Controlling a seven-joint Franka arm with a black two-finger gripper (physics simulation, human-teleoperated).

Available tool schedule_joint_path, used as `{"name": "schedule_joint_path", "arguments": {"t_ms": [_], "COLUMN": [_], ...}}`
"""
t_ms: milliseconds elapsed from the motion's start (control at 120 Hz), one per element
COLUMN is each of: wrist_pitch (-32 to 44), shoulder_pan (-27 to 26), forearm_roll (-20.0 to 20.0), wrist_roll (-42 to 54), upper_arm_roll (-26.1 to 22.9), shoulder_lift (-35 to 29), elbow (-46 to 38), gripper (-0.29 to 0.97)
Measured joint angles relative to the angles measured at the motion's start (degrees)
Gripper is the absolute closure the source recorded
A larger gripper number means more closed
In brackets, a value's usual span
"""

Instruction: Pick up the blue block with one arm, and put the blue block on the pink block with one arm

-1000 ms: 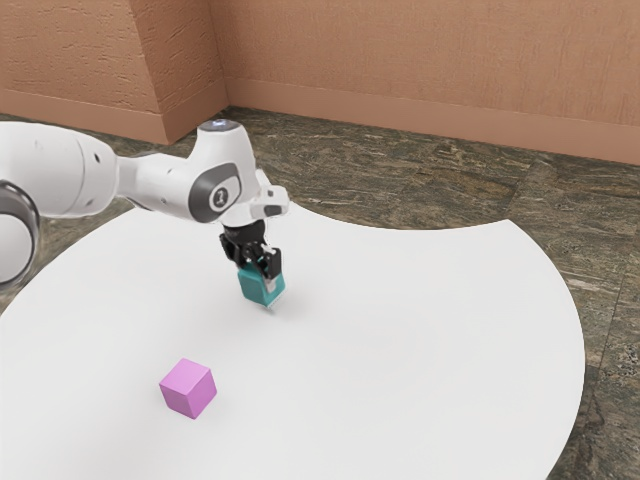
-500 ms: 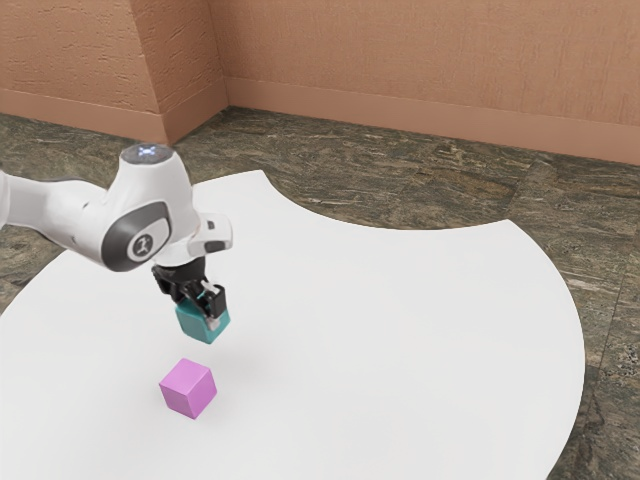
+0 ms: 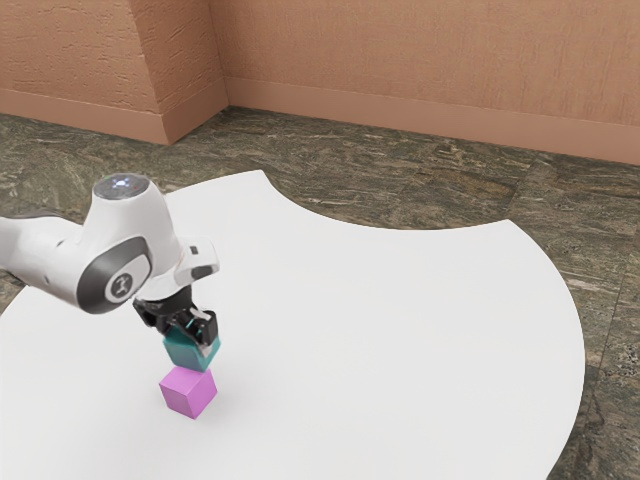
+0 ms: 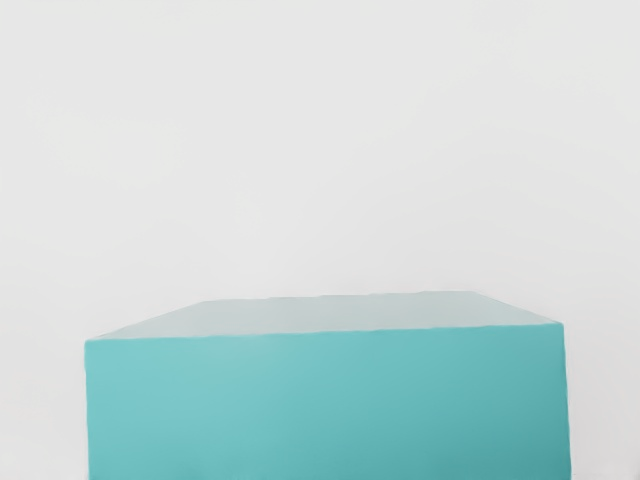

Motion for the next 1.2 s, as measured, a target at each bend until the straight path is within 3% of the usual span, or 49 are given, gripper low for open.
{"name": "schedule_joint_path", "arguments": {"t_ms": [225, 425, 625, 875, 1200], "wrist_pitch": [0.9, -1.33, -3.59, -4.96, -5.16], "shoulder_pan": [0.43, -0.21, -1.56, -1.29, -0.33], "forearm_roll": [-1.34, -2.36, -7.86, -12.0, -13.23], "wrist_roll": [-1.1, 1.91, 7.71, 16.65, 25.34], "upper_arm_roll": [-0.2, -0.29, -0.29, 1.5, 2.69], "shoulder_lift": [-0.68, -6.12, -9.55, -9.3, -8.0], "elbow": [-1.86, -3.91, -7.92, -8.13, -5.65], "gripper": [0.35, 0.31, 0.29, 0.27, 0.31]}}
